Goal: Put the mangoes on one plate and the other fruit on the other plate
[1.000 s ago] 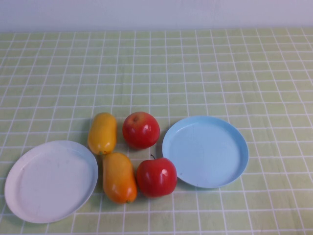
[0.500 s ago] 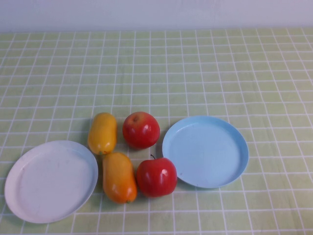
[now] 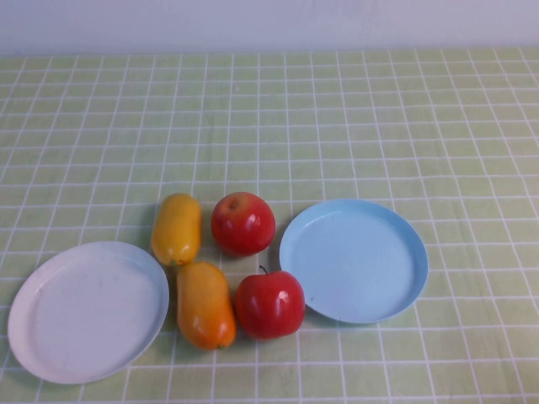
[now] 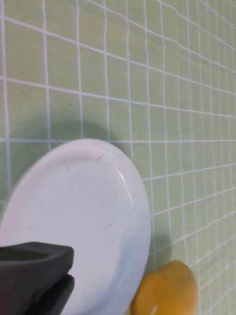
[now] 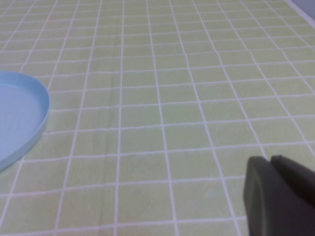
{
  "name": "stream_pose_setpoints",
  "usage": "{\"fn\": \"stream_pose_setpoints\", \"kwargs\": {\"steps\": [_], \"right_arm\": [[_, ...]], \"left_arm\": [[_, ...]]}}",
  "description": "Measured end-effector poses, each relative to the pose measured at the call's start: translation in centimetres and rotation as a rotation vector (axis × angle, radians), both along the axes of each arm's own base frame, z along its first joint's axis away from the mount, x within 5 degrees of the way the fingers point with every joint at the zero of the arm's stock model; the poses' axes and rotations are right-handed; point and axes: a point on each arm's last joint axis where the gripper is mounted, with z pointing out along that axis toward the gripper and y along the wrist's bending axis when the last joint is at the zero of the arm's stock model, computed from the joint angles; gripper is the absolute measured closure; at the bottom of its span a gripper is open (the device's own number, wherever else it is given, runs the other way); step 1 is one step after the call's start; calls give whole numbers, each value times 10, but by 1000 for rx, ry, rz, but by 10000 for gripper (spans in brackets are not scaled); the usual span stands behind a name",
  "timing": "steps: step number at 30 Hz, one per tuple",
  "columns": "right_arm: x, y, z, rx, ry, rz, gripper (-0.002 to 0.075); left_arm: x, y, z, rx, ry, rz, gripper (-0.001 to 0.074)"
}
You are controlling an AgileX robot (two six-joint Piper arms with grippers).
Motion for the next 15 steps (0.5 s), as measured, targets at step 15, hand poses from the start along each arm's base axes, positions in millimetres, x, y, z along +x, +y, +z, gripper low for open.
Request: {"fn": "stream_pose_setpoints", "kwargs": {"steps": [15], "right_arm": [[0,0,0,0,0,0,742]], "left_arm": [[4,-1,26,-424,-246,49,731]]}}
